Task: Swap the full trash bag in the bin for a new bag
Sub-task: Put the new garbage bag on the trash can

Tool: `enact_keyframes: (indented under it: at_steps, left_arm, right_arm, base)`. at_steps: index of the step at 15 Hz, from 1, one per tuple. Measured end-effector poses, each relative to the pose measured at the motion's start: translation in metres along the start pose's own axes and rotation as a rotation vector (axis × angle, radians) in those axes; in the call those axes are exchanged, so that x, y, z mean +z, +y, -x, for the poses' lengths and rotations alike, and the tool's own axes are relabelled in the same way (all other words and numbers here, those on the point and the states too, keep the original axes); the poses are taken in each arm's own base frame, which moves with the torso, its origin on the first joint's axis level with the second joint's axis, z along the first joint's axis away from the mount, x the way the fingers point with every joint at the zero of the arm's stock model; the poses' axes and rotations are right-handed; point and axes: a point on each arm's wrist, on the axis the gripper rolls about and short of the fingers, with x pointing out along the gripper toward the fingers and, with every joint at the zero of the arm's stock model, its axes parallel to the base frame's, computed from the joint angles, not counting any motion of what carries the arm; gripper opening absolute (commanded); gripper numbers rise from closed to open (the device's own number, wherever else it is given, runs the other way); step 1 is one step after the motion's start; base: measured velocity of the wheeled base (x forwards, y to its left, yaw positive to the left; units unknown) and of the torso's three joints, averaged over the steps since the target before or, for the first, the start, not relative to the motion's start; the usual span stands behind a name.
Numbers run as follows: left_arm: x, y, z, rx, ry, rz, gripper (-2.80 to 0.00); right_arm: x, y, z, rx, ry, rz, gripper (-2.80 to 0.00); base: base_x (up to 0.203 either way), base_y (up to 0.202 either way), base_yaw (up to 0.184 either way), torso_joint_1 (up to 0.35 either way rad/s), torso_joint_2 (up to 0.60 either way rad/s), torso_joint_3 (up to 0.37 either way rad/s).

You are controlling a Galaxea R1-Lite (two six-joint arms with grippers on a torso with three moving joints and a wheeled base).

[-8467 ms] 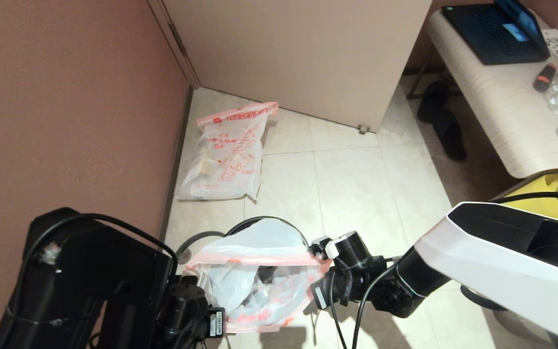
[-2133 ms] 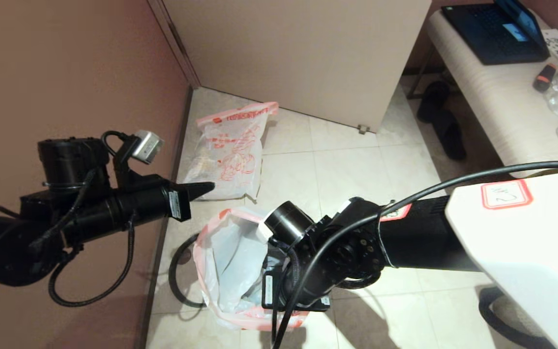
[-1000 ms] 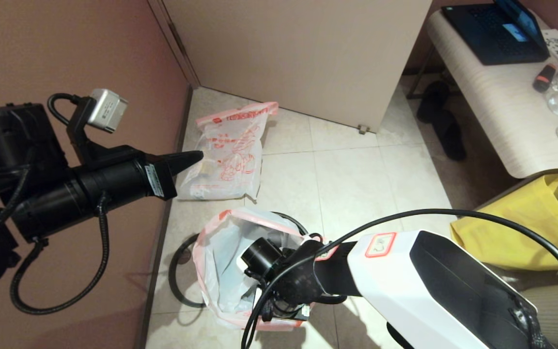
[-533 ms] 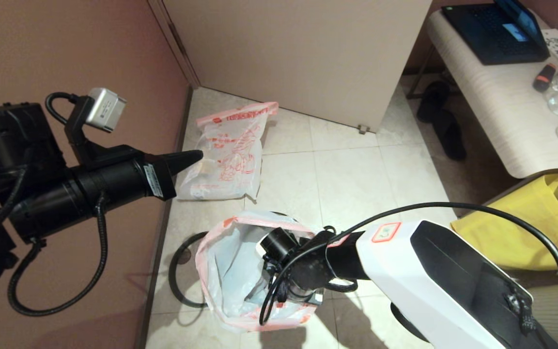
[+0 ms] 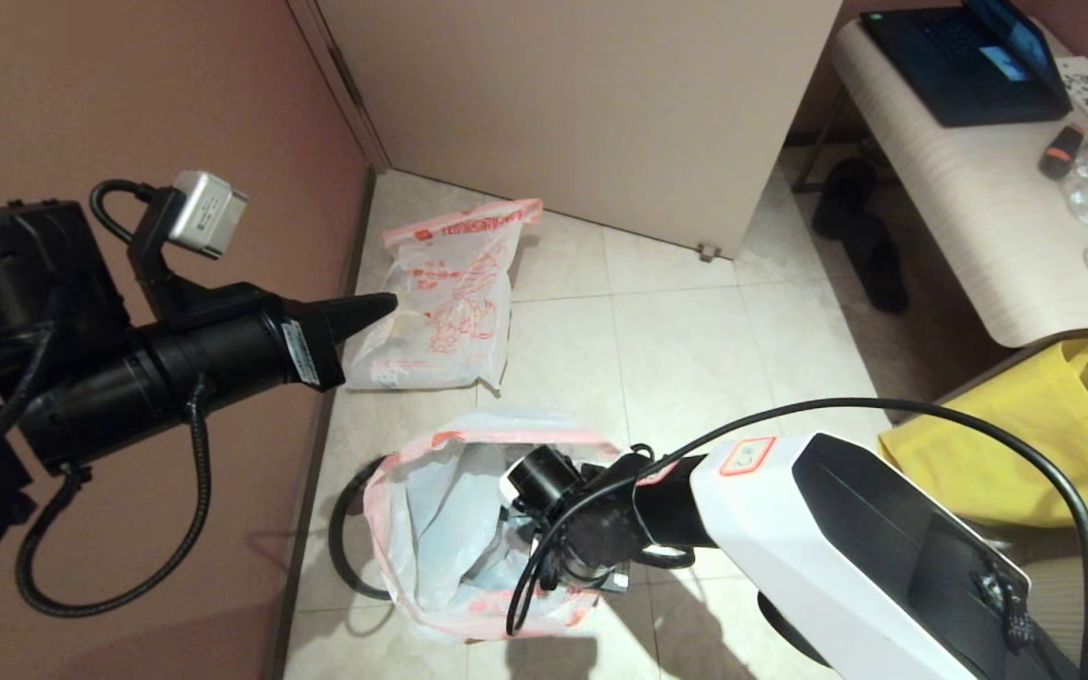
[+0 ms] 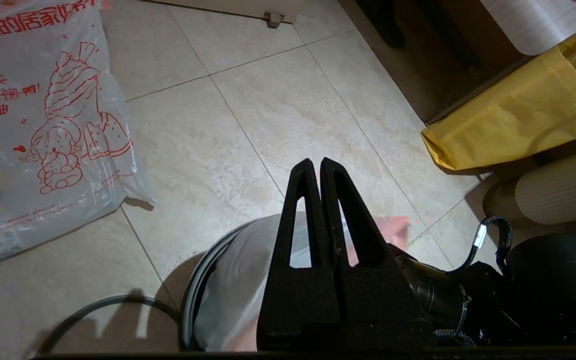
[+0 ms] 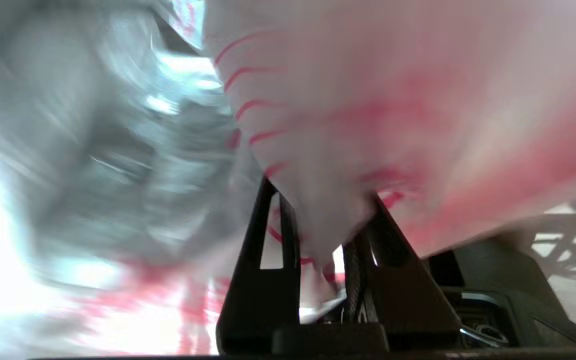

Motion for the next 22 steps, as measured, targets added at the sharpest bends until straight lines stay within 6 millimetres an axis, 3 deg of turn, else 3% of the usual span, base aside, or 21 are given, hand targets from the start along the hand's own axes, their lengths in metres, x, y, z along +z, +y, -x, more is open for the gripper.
enact_keyframes:
  at_steps: [7,11,14,18,22]
  left_arm:
    - [-0.001,-0.001,-0.001,-0.004,0.007,0.001,-2.8]
    - [-0.007,-0.004,-0.007,-0.01,0.029,0.008,-2.8]
    - [-0.012,-0.005,-0.013,-0.024,0.051,0.023,-2.8]
    - [-0.032,-0.018,-0.04,-0.09,0.205,0.15,-2.8]
    - [-0.042,-0.028,-0.071,-0.113,0.368,0.315,-2.8]
  right_arm:
    - [-0.003,0.005,0.005,-0.03,-0.062,0.174,-2.8]
    - [0.019,-0.01,0.028,-0.133,-0.122,0.174,-2.8]
    - [0.045,-0.03,0.03,-0.162,-0.147,0.114,-2.8]
    - [0.064,-0.043,0.019,-0.114,-0.15,0.059,-2.8]
    - [0.066,-0.044,0.003,-0.056,-0.17,0.043,-2.8]
  base:
    - [0.0,0.0,0.0,0.0,0.0,0.0]
    - [0.0,0.0,0.0,0.0,0.0,0.0]
    - [0.0,0.0,0.0,0.0,0.0,0.0]
    - [0.0,0.0,0.0,0.0,0.0,0.0]
    - [0.0,0.0,0.0,0.0,0.0,0.0]
